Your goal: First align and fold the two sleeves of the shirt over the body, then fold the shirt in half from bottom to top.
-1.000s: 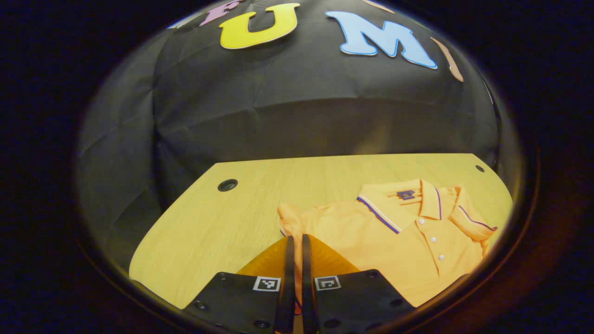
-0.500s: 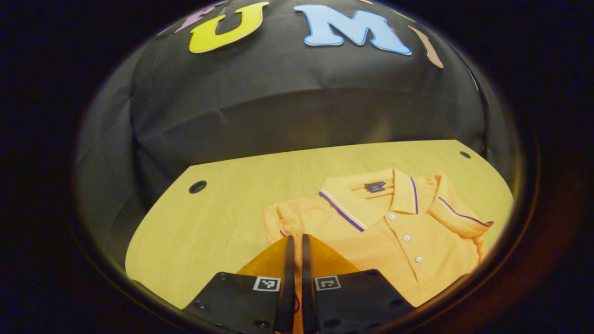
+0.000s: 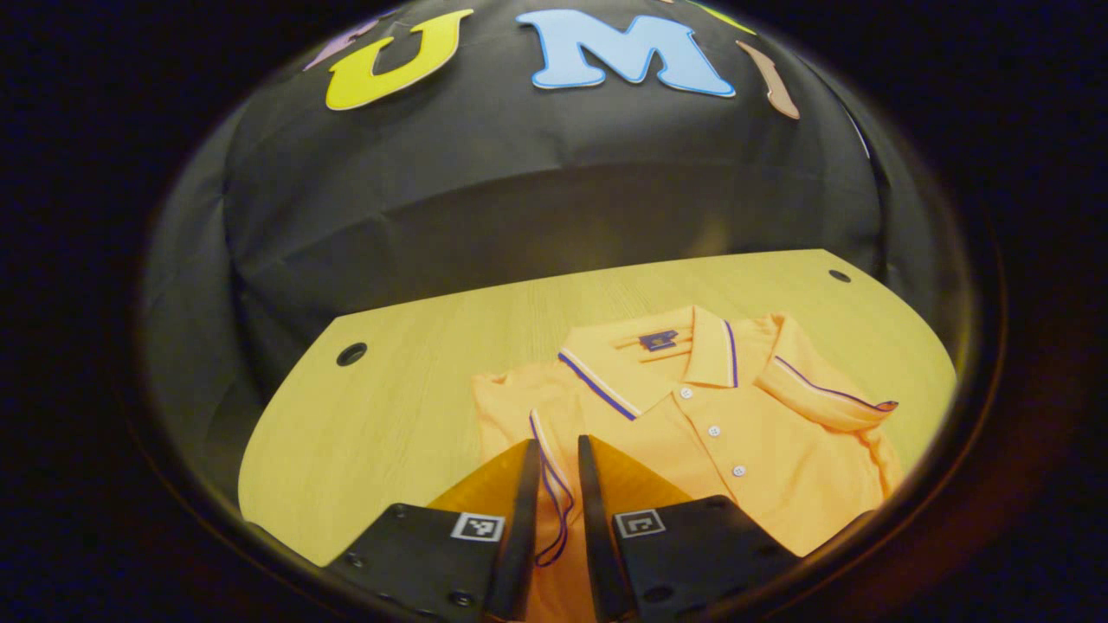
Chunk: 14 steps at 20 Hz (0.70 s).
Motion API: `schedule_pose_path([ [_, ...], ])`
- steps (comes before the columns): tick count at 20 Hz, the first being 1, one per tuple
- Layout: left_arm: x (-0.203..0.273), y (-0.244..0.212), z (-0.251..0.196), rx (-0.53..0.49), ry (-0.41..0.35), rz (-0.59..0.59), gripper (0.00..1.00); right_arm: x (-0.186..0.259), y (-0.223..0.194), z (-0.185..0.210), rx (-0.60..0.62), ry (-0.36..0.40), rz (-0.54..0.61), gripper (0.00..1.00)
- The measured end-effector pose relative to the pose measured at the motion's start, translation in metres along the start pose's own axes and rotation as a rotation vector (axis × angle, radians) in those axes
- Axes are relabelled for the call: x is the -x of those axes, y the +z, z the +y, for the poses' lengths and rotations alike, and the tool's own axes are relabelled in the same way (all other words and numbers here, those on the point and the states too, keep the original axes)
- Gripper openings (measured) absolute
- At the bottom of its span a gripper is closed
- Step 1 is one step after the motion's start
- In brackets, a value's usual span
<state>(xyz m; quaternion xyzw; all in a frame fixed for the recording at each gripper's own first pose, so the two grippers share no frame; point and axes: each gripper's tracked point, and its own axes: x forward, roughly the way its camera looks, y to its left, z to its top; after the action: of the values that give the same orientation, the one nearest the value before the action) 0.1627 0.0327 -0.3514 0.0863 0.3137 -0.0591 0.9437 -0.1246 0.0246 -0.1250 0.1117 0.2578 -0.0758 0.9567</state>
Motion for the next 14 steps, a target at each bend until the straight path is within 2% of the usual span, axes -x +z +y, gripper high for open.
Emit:
schedule_pose_path([
  [3,0.033,0.002,-0.005,0.020,-0.022,-0.022,0.70,0.000,-0.008,-0.001,0.029,0.055,-0.010,0.96],
  [5,0.060,-0.001,-0.007,0.023,-0.023,-0.033,0.88,0.000,-0.017,0.000,0.029,0.092,-0.018,0.96],
  [6,0.077,-0.003,-0.009,0.019,-0.027,-0.038,0.89,0.000,-0.023,0.000,0.032,0.108,-0.019,0.97],
  [7,0.093,-0.007,-0.012,0.011,-0.033,-0.048,0.85,0.000,-0.030,-0.002,0.040,0.120,-0.013,0.96],
  [8,0.109,-0.011,-0.015,0.001,-0.038,-0.055,0.89,0.001,-0.038,-0.004,0.051,0.130,-0.009,0.96],
  [9,0.126,-0.018,-0.019,-0.008,-0.048,-0.061,0.88,0.002,-0.046,-0.005,0.058,0.137,0.001,0.96],
  [10,0.141,-0.024,-0.023,-0.013,-0.058,-0.064,0.84,0.004,-0.056,-0.006,0.062,0.148,0.014,0.96],
  [11,0.156,-0.031,-0.027,-0.010,-0.066,-0.062,0.89,0.007,-0.063,-0.006,0.064,0.157,0.023,0.97],
  [12,0.170,-0.039,-0.031,0.001,-0.073,-0.060,0.89,0.012,-0.071,-0.006,0.070,0.167,0.036,0.96],
  [13,0.184,-0.046,-0.035,0.013,-0.079,-0.057,0.96,0.016,-0.078,-0.007,0.078,0.174,0.045,0.97],
  [14,0.198,-0.053,-0.037,0.018,-0.080,-0.056,0.95,0.021,-0.085,-0.008,0.086,0.180,0.052,0.97],
])
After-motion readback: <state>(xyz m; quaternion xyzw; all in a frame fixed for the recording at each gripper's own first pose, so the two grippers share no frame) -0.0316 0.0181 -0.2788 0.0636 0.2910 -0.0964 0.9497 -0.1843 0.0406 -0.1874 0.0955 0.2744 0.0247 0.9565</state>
